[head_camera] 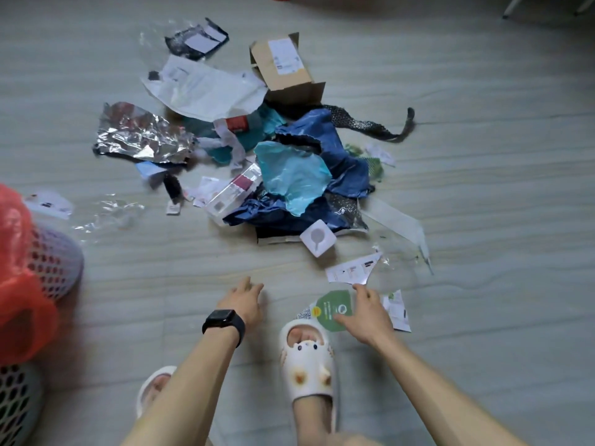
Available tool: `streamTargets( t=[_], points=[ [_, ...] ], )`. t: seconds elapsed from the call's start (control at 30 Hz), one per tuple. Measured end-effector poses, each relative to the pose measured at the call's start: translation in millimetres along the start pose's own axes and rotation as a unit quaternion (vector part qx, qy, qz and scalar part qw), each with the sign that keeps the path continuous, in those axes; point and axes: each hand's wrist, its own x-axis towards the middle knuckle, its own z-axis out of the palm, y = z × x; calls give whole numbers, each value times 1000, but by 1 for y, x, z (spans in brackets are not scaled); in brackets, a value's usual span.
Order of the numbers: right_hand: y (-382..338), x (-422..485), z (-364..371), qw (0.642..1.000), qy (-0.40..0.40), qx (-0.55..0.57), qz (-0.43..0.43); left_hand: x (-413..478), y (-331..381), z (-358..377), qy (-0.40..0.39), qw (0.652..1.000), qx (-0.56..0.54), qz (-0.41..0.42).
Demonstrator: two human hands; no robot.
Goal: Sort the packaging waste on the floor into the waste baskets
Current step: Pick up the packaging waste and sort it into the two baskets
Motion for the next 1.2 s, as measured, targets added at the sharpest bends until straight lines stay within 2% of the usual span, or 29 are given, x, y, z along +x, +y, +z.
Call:
streamTargets(
  t=[0.1, 0.23, 0.33, 0.4, 0.5, 0.57, 0.67, 0.7, 0.77, 0.83, 0.87, 0.93, 1.0, 1.2],
  points=[
    [-13, 5, 19, 998, 12, -2, 69, 3, -15, 2, -25, 1000, 7, -16],
    [-20, 12, 34, 992, 29, 70, 97, 3, -22, 2, -23, 999, 0, -23],
    [-19, 14, 34, 997, 33, 60, 45, 0, -10, -6, -1, 999, -31, -9],
    [-21, 12, 31, 990, 59, 128, -3, -3, 5, -13, 7, 997, -80, 22],
    [-32, 5, 21, 953, 43, 299, -27, -11, 35, -25, -16, 973, -224, 60],
    [-42, 1, 11, 932, 17, 360, -32, -13, 53, -29, -34, 952, -291, 85],
    [-52, 0, -1, 880, -55, 467, -62, -15, 69, -37, 19, 926, -365, 90],
    [-52, 4, -6, 879, -63, 466, -81, -14, 70, -42, 40, 921, -379, 87],
    [-47, 12, -10, 917, -45, 388, -77, -11, 68, -52, 66, 919, -381, 76],
    [-37, 27, -12, 974, 38, 222, -27, -5, 62, -63, 95, 922, -370, 62],
    [-32, 34, -13, 986, 74, 146, 5, -1, 59, -68, 110, 923, -363, 59],
    [-29, 44, -14, 992, 90, 61, 63, 6, 51, -76, 130, 926, -350, 57],
    [-31, 51, -12, 992, 86, 22, 90, 9, 47, -80, 135, 929, -340, 56],
    [-35, 62, -5, 985, 135, 27, 101, 7, 46, -81, 114, 930, -344, 54]
  ],
)
